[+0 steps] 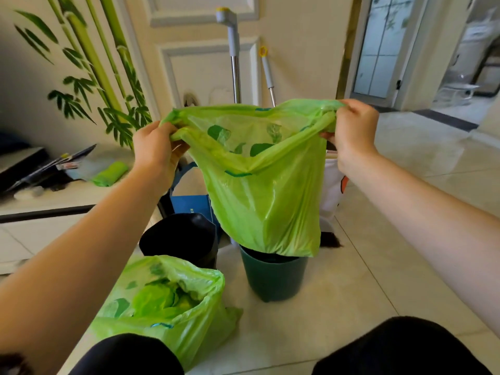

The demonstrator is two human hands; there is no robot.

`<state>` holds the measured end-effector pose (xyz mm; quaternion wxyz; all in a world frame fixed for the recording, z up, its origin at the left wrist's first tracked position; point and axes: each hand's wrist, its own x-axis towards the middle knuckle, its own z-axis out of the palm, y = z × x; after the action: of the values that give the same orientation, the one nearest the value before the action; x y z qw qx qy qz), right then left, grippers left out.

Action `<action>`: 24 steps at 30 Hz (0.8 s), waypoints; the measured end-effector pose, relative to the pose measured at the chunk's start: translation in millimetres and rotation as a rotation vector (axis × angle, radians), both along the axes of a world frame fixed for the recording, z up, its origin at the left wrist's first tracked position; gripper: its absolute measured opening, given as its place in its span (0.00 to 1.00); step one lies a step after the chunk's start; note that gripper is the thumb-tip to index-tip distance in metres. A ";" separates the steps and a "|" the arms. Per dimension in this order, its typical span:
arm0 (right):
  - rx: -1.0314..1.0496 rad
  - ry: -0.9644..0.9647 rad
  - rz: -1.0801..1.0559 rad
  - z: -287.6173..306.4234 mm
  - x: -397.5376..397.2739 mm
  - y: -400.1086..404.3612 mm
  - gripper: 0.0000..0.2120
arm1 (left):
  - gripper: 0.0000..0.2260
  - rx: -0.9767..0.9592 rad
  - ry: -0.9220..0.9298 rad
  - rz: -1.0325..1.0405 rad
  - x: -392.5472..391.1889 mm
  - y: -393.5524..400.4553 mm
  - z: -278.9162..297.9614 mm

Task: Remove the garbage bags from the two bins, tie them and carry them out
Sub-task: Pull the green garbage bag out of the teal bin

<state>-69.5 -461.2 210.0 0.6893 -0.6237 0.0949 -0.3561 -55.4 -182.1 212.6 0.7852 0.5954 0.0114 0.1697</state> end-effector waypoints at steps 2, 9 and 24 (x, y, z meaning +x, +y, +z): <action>-0.016 -0.007 -0.012 -0.5 -8.9 -1.9 0.14 | 0.11 -0.004 0.015 -0.013 -10.7 3.7 0.8; -0.154 0.070 -0.006 -27.6 -54.5 -5.0 0.16 | 0.06 -0.045 0.171 -0.001 -49.0 18.0 -31.1; -0.596 0.886 0.199 -182.9 -58.6 -17.7 0.06 | 0.06 0.715 0.762 -0.236 -49.8 50.2 -174.6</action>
<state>-128.1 -478.8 27.1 0.4071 -0.8885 0.2118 -0.0033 -105.2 -131.9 38.0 0.4872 0.8425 0.1701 -0.1545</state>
